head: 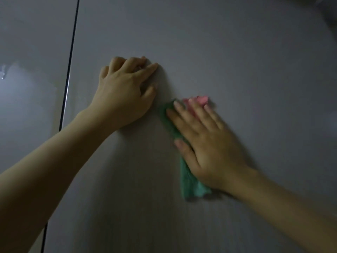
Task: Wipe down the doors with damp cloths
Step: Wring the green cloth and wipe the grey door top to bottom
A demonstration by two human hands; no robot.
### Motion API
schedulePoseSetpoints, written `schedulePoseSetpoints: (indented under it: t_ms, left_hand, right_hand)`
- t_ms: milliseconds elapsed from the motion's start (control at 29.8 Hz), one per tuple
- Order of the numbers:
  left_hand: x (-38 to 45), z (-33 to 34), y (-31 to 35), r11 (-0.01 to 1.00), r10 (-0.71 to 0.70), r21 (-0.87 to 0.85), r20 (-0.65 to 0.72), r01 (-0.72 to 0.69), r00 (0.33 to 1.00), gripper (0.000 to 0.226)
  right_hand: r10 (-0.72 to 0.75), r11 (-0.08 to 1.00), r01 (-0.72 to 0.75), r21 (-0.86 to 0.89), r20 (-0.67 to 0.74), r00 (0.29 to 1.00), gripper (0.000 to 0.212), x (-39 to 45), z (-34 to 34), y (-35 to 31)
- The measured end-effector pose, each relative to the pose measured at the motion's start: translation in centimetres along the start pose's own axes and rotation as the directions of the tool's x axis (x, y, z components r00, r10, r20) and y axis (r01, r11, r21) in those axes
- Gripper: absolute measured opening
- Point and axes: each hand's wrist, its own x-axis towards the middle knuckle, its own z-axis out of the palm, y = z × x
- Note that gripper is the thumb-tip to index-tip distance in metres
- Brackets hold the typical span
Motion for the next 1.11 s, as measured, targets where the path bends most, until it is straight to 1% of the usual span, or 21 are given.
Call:
schedulePoseSetpoints:
  t_ms: [67,101,134,202,269,302,369,437,470,537,605,638,672,739,806,840,873,941,1008,1041,1108]
  left_hand:
    - [0.1,-0.1,-0.3,1.0,0.002,-0.019,0.006,-0.002,1.0,0.062]
    - [0.1,-0.2,-0.5,1.0,0.003,-0.027,0.007,-0.003,1.0,0.062]
    - [0.1,-0.4,-0.6,0.999,0.005,-0.035,0.007,-0.005,1.0,0.061]
    - [0.0,-0.6,-0.8,0.999,0.023,-0.05,0.006,-0.023,1.0,0.061]
    - [-0.1,-1.0,-1.2,0.994,0.055,-0.095,0.022,-0.052,0.998,0.06]
    - [-0.3,-1.4,-1.5,0.99,0.066,-0.124,0.032,-0.062,0.997,0.059]
    - [-1.0,-2.2,-2.5,0.991,0.078,-0.108,0.027,-0.075,0.997,0.056]
    - [-2.1,-3.0,-3.8,0.998,0.055,0.009,0.001,-0.055,0.998,0.055]
    - [-2.6,-3.5,-4.6,0.998,0.014,0.056,-0.001,-0.014,1.0,0.056]
    - [-3.7,-4.3,-5.9,0.989,-0.112,0.094,0.002,0.111,0.994,0.059]
    - [-4.6,-4.8,-6.9,0.973,-0.205,0.11,-0.013,0.205,0.979,0.061]
    - [-4.9,-4.8,-7.3,0.969,-0.222,0.112,-0.02,0.222,0.975,0.06]
    - [-5.2,-4.8,-7.6,0.968,-0.224,0.108,-0.019,0.225,0.974,0.06]
    - [-5.5,-4.6,-7.9,0.971,-0.22,0.087,-0.01,0.22,0.975,0.059]
    - [-5.5,-4.5,-8.2,0.971,-0.227,0.07,-0.012,0.228,0.974,0.059]
    - [-5.5,-4.4,-8.3,0.971,-0.227,0.072,-0.01,0.227,0.974,0.06]
    - [-5.5,-4.3,-8.5,0.972,-0.222,0.074,-0.005,0.222,0.975,0.06]
    - [-5.5,-4.2,-8.7,0.975,-0.212,0.068,-0.003,0.212,0.977,0.06]
    - [-5.5,-4.0,-8.8,0.977,-0.203,0.065,-0.008,0.203,0.979,0.059]
    - [-5.5,-3.9,-8.8,0.978,-0.201,0.063,-0.014,0.201,0.98,0.058]
    - [-5.5,-4.0,-8.8,0.977,-0.202,0.059,-0.026,0.203,0.979,0.058]
  right_hand:
    - [-0.142,0.99,0.143,-0.008,0.057,0.988,0.054,-1.0,-0.6,1.3]
    - [-0.132,0.991,0.134,-0.021,0.067,0.989,0.054,-0.6,-0.8,2.2]
    - [-0.053,0.998,0.054,-0.032,0.052,0.997,0.054,0.3,-1.0,2.8]
    - [0.201,0.979,-0.201,-0.045,-0.016,0.98,0.056,2.6,-1.0,2.7]
    - [0.307,0.95,-0.31,-0.043,-0.055,0.95,0.058,3.9,-0.6,0.7]
    - [0.265,0.963,-0.267,-0.03,-0.041,0.963,0.058,3.8,-0.3,-0.5]
    - [0.072,0.997,-0.072,-0.004,0.017,0.997,0.057,2.6,0.0,-1.6]
    - [-0.094,0.995,0.095,-0.012,0.045,0.995,0.056,1.9,-0.5,-0.6]
    - [-0.103,0.994,0.104,-0.027,0.041,0.994,0.056,2.3,-0.8,0.1]
    - [0.062,0.998,-0.062,-0.031,0.002,0.998,0.056,4.1,-1.0,0.8]
    - [0.26,0.965,-0.261,-0.025,-0.038,0.965,0.059,6.0,-0.6,-0.4]
    - [0.279,0.959,-0.281,-0.028,-0.046,0.959,0.06,6.4,-0.3,-1.6]
    - [0.232,0.972,-0.233,-0.029,-0.045,0.972,0.059,6.3,-0.1,-2.7]
    - [0.009,1.0,-0.009,-0.017,-0.02,1.0,0.057,5.2,0.3,-3.9]
    - [-0.204,0.979,0.204,-0.014,0.031,0.978,0.057,4.3,0.1,-3.0]
    - [-0.24,0.97,0.241,-0.028,0.047,0.97,0.057,4.5,-0.1,-2.1]
    - [-0.206,0.978,0.207,-0.038,0.045,0.978,0.058,5.2,-0.3,-1.4]
    - [0.028,0.999,-0.028,-0.034,-0.004,1.0,0.06,7.5,-0.6,-1.2]
    - [0.221,0.974,-0.222,-0.037,-0.036,0.975,0.063,9.4,-0.4,-2.9]
    - [0.216,0.975,-0.218,-0.04,-0.035,0.976,0.063,9.6,-0.2,-4.3]
    - [0.031,0.999,-0.032,-0.015,-0.023,0.999,0.061,8.6,0.3,-6.8]
